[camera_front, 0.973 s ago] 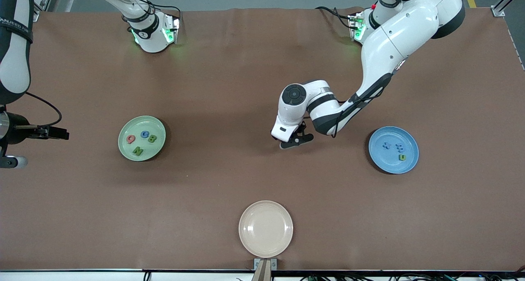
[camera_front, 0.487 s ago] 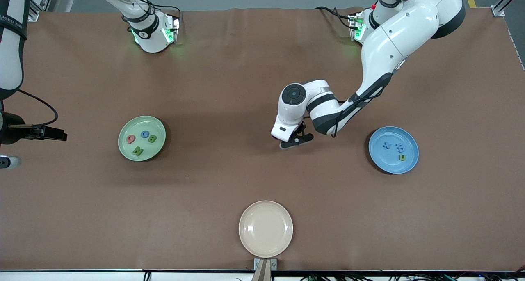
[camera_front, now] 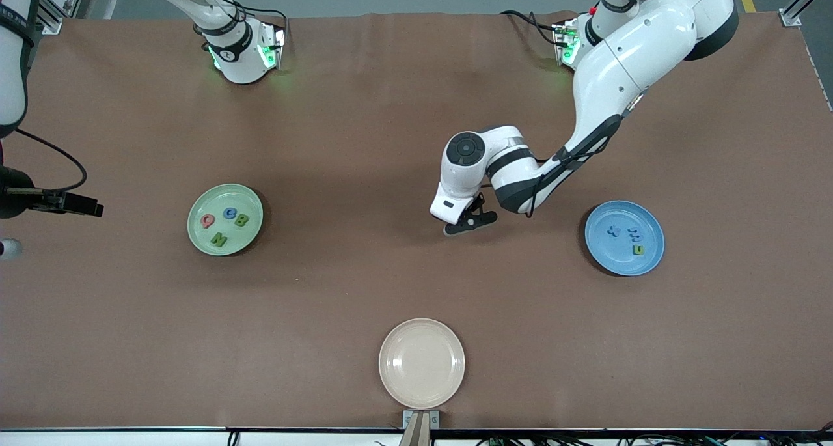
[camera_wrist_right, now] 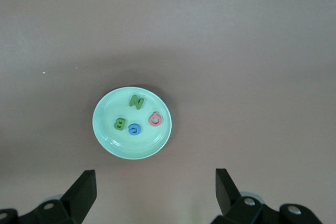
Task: Sort upper and lower case letters into plates
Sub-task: 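Carry the p to the blue plate and open the left gripper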
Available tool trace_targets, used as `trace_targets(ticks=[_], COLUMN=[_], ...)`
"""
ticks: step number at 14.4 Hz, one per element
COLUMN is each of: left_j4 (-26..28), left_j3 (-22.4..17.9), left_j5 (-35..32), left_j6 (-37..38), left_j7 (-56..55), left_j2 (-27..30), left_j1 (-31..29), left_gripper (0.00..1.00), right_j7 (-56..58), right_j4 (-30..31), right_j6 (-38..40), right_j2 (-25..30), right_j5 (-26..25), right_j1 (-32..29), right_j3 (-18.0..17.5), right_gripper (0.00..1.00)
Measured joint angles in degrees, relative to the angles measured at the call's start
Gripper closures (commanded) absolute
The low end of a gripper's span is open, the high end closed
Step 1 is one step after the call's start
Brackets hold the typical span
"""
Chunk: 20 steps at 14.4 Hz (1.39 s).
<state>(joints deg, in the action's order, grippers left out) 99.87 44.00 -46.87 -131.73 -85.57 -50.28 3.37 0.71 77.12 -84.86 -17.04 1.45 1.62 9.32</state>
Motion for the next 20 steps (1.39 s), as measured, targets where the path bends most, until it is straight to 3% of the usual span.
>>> trace_targets(ticks=[3, 5, 9, 11, 20], left_j4=[-0.46, -1.39, -1.83, -1.07, 3.90], left_j3=[1.13, 4.82, 15.60, 18.66, 18.94], left_j5=[0.00, 0.29, 0.68, 0.71, -4.39], left_j6=[0.81, 5.19, 15.01, 16.72, 16.95], left_j7=[1.08, 5.23, 16.56, 22.93, 49.37], left_j2=[0.26, 0.91, 2.02, 2.16, 2.07], left_j1=[-1.17, -4.78, -18.40, -25.18, -45.67], left_gripper=[0.87, 0.87, 0.87, 0.87, 0.87], right_j7=[-0.09, -0.10, -0.11, -0.15, -2.42], right_j4=[3.85, 5.86, 7.48, 8.69, 9.79], right_j6=[0.01, -0.01, 0.00, -0.15, 0.23], right_j2=[3.81, 5.99, 8.15, 9.20, 12.37], right_j5=[-0.01, -0.01, -0.01, -0.02, -0.03], right_j1=[-0.08, -0.28, -0.33, -0.34, -0.59], right_j3=[0.04, 0.05, -0.36, -0.63, -2.05], right_gripper=[0.00, 0.00, 0.00, 0.00, 0.00])
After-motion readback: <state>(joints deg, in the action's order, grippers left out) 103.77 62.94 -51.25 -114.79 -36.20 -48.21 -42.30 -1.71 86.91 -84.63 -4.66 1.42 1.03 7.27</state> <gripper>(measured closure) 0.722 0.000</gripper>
